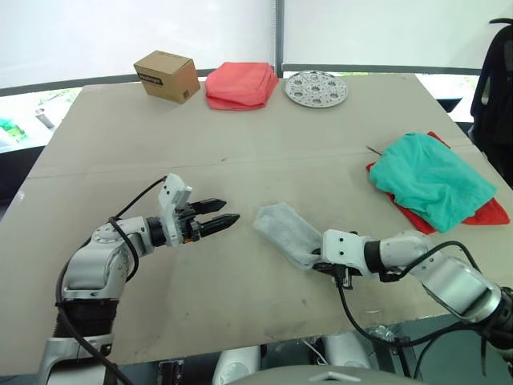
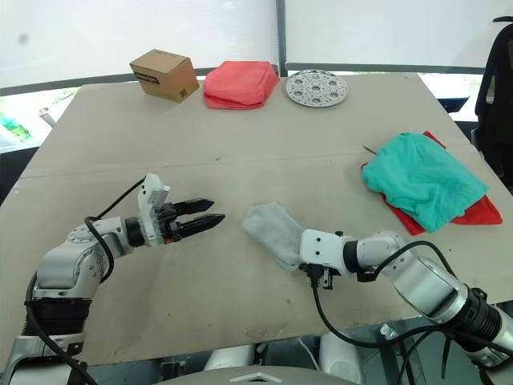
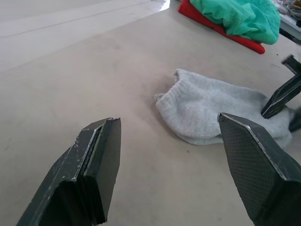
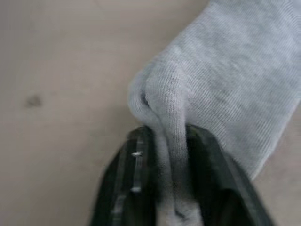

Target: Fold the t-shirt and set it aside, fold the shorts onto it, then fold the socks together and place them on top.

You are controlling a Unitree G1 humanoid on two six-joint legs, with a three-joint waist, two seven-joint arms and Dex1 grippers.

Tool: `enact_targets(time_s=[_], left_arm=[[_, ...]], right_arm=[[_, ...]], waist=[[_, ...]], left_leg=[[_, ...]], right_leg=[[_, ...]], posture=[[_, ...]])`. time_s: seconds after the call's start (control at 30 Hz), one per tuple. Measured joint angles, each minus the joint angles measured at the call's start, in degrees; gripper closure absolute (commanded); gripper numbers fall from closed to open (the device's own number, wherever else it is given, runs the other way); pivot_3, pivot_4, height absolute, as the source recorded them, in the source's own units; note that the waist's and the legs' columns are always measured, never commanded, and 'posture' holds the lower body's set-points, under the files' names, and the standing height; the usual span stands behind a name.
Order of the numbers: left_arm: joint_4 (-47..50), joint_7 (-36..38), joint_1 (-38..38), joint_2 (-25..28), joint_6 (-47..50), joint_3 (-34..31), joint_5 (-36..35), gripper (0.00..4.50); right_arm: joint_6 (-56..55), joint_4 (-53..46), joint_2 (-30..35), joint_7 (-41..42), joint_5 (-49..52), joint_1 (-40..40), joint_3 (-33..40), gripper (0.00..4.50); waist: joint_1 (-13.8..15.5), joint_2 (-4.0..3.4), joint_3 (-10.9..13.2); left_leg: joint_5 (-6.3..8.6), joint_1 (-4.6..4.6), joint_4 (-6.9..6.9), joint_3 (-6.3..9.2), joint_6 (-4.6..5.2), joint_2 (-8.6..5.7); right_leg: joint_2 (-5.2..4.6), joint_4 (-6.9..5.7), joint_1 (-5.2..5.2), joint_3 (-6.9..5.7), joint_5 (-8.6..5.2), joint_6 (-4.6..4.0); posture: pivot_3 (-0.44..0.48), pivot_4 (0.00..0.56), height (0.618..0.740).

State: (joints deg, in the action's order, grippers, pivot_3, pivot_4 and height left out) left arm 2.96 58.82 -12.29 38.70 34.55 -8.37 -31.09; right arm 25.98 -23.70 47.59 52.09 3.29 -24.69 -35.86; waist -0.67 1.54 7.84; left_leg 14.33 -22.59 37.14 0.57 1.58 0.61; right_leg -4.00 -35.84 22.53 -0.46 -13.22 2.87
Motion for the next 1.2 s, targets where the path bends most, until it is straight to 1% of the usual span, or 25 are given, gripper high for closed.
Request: enact_targets(time_s=[0.1,0.13,0.2,0.23,0.27,0.33,0.37,0.4,0.47,0.53,0.57,0.6,0.67,0.7,0.73,0.77,0.83,0.87,0.9,0.97,1.07,1.13,1.17,1.2], left_arm=[[0.03,-0.42,0.23,0.01,-0.13,-0.15,0.07,0.96],[0.07,-0.58,0.35,0.01,-0.32,-0.2,0.08,0.96],[0.12,-0.74,0.8,0.09,-0.47,-0.62,0.07,0.96],[0.31,-1.29,1.96,0.26,-0.5,-1.7,-0.04,0.96],[0.37,-1.59,2.39,0.28,-0.48,-2.04,-0.07,0.96],[0.98,-2.19,5.2,0.63,-0.5,-4.05,-0.37,0.96],[1.04,-2.39,5.94,0.65,-0.49,-4.48,-0.48,0.96],[1.29,-2.75,7.48,0.79,-0.49,-5.47,-0.63,0.96],[1.86,-3.22,9.14,0.8,-0.45,-6.59,-0.71,0.96],[3.6,-4.12,10.86,0.77,-0.43,-7.61,-1.08,0.96],[4.58,-4.39,11.22,0.67,-0.41,-7.85,-1.43,0.96],[4.89,-4.43,11.28,0.67,-0.41,-7.95,-1.68,0.96],[5.65,-5.28,11.91,0.47,-0.07,-8.62,-1.89,0.96],[8.59,-8.49,12.0,-2.01,2.44,-9.25,-4.19,0.96],[9.38,-9.24,12.06,-2.83,2.95,-9.33,-5.03,0.96],[10.51,-11.47,11.67,-4.54,4.81,-9.55,-6.81,0.96],[12.46,-16.71,10.96,-8.98,7.8,-10.55,-9.99,0.96],[12.72,-19.65,10.71,-11.0,9.28,-10.85,-11.22,0.96],[12.81,-21.41,10.68,-12.22,10.02,-11.26,-11.86,0.96],[12.61,-27.35,9.05,-16.56,11.54,-11.67,-12.57,0.96],[11.52,-32.68,5.93,-19.31,11.35,-10.18,-11.09,0.96],[11.15,-34.11,4.79,-20.07,8.51,-7.55,-8.04,0.96],[10.65,-34.38,4.49,-20.44,7.16,-6.32,-6.53,0.96],[10.17,-34.5,4.44,-20.54,6.57,-5.91,-5.9,0.96]], right_arm=[[-8.48,5.68,-0.25,5.27,-4.03,-5.08,-2.2,4.43],[-13.84,9.66,-1.29,7.53,-6.81,-8.36,-3.54,4.43],[-18.98,13.72,-2.67,9.35,-9.03,-11.39,-4.56,4.43],[-25.57,19.92,-5.36,11.29,-11.32,-15.99,-6.3,4.43],[-28.67,23.09,-6.93,11.8,-12.53,-18.22,-6.61,4.43],[-39.75,35.4,-11.4,12.15,-16.52,-25.69,-8.28,4.43],[-42.47,38.7,-12.47,11.92,-17.53,-27.45,-8.3,4.43],[-47.25,45.4,-14.96,11.47,-18.79,-30.38,-8.4,4.43],[-52.9,53.64,-18.34,10.15,-20.54,-33.68,-8.45,4.43],[-59.49,64.54,-23.0,6.85,-23.51,-38.08,-8.5,4.43],[-61.53,68.32,-24.55,4.97,-24.93,-39.66,-8.51,4.08],[-62.29,69.1,-24.65,4.5,-25.33,-39.92,-8.51,3.61],[-62.92,73.22,-26.1,4.23,-25.35,-40.73,-8.17,3.34],[-63.04,73.8,-25.33,5.84,-22.35,-39.82,-4.65,2.75],[-62.81,72.96,-24.76,6.17,-21.04,-39.24,-3.44,2.51],[-60.92,68.69,-22.91,7.41,-18.19,-36.91,-0.57,2.05],[-54.08,56.59,-18.43,9.56,-11.37,-29.77,5.6,2.05],[-48.36,49.17,-15.98,10.25,-7.79,-24.96,8.48,2.05],[-44.37,44.33,-14.83,10.34,-5.44,-21.73,10.27,2.05],[-31.04,29.83,-11.89,9.18,0.85,-10.7,15.48,2.05],[-15.37,16.7,-12.76,4.26,6.2,-0.66,19.4,2.05],[-6.54,7.05,-15.96,-1.59,10.15,5.72,22.73,2.05],[-3.46,3.22,-17.5,-4.2,11.68,8.22,23.93,2.05],[-2.25,1.67,-18.35,-5.34,12.42,9.15,24.17,2.05]], waist=[[-0.01,-0.02,0.01],[-0.05,-0.02,0.01],[-0.14,-0.03,0.02],[-0.62,-0.04,0.03],[-0.7,-0.06,0.06],[-1.1,-0.1,0.08],[-1.12,-0.09,0.09],[-1.09,-0.08,0.09],[-0.94,-0.11,0.1],[-0.99,-0.13,0.12],[-1.04,-0.13,0.12],[-0.6,-0.14,0.12],[-0.46,-0.15,0.13],[0.0,-0.18,0.15],[0.07,-0.18,0.15],[0.26,-0.16,0.14],[0.78,-0.16,0.12],[0.74,-0.14,0.11],[0.91,-0.16,0.1],[1.42,-0.19,0.07],[1.22,-0.22,0.07],[1.07,-0.23,0.04],[1.23,-0.24,0.02],[1.18,-0.23,0.01]], left_leg=[[0.0,0.01,-0.01,-0.01,0.0,-0.01],[0.0,0.0,0.0,-0.02,-0.01,-0.02],[0.0,0.01,-0.03,-0.04,-0.01,-0.01],[-0.01,0.05,-0.04,-0.11,-0.01,0.01],[-0.01,0.04,-0.05,-0.11,-0.02,0.01],[-0.01,0.05,-0.1,-0.1,-0.03,0.02],[-0.02,0.05,-0.13,-0.09,-0.03,0.02],[-0.02,0.05,-0.16,-0.07,-0.05,0.04],[-0.12,0.03,-0.21,-0.04,-0.23,0.05],[-0.21,0.04,-0.33,-0.05,-0.37,0.05],[-0.22,0.05,-0.37,-0.05,-0.39,0.05],[-0.23,0.05,-0.42,0.03,-0.42,0.05],[-0.23,0.08,-0.43,-0.01,-0.42,0.03],[-0.21,0.08,-0.42,0.07,-0.38,0.03],[-0.2,0.08,-0.39,0.07,-0.37,0.02],[-0.2,0.04,-0.38,0.12,-0.37,0.02],[-0.13,-0.02,-0.31,0.23,-0.24,0.02],[-0.1,-0.02,-0.28,0.22,-0.21,0.02],[-0.1,-0.03,-0.3,0.32,-0.2,0.02],[-0.09,-0.03,-0.33,0.46,-0.19,0.02],[-0.09,-0.01,-0.34,0.48,-0.19,0.0],[-0.09,0.12,-0.34,0.39,-0.19,-0.02],[-0.09,0.14,-0.33,0.35,-0.19,-0.04],[-0.09,0.15,-0.31,0.33,-0.19,-0.04]], right_leg=[[0.01,0.0,0.01,0.0,0.03,0.04],[0.03,0.0,0.01,-0.01,0.05,0.07],[0.04,-0.01,0.03,0.0,0.07,0.11],[0.09,-0.02,0.02,0.09,0.09,0.14],[0.12,-0.01,0.03,0.11,0.09,0.14],[0.12,-0.02,0.08,0.1,0.09,0.13],[0.11,-0.01,0.1,0.1,0.09,0.12],[0.1,-0.02,0.1,0.07,0.09,0.11],[0.08,-0.02,0.14,0.05,0.09,0.1],[0.04,-0.02,0.13,0.06,0.09,0.09],[0.02,-0.02,0.14,0.06,0.09,0.08],[-0.03,-0.03,0.15,0.02,0.07,0.04],[-0.04,-0.04,0.13,0.07,0.06,0.0],[-0.09,-0.03,0.1,0.07,0.07,0.01],[-0.13,-0.04,0.09,0.06,0.1,0.05],[-0.14,-0.02,0.07,0.03,0.11,0.07],[-0.27,0.0,-0.06,-0.04,0.12,0.08],[-0.31,-0.02,-0.06,-0.04,0.12,0.09],[-0.56,-0.01,-0.09,-0.03,0.12,0.09],[-0.6,0.0,-0.13,-0.14,0.12,0.09],[-0.46,-0.05,-0.06,-0.16,0.14,0.04],[-0.12,-0.04,-0.1,-0.06,0.07,-0.11],[-0.12,-0.01,-0.13,-0.04,0.03,-0.18],[-0.1,-0.01,-0.13,-0.03,0.02,-0.18]], posture=[[0.0,0.15,0.74],[0.0,0.15,0.74],[0.0,0.15,0.74],[0.0,0.15,0.74],[0.0,0.15,0.74],[0.0,0.15,0.74],[0.0,0.15,0.74],[0.0,0.15,0.74],[0.0,0.15,0.74],[0.0,0.15,0.74],[0.0,0.15,0.74],[0.0,0.15,0.74],[0.0,0.15,0.74],[0.0,0.15,0.74],[0.0,0.15,0.74],[0.0,0.15,0.74],[0.0,0.15,0.74],[0.0,0.15,0.74],[0.0,0.15,0.74],[0.0,0.15,0.74],[0.0,0.15,0.74],[0.0,0.15,0.74],[0.0,0.15,0.74],[0.0,0.15,0.74]])
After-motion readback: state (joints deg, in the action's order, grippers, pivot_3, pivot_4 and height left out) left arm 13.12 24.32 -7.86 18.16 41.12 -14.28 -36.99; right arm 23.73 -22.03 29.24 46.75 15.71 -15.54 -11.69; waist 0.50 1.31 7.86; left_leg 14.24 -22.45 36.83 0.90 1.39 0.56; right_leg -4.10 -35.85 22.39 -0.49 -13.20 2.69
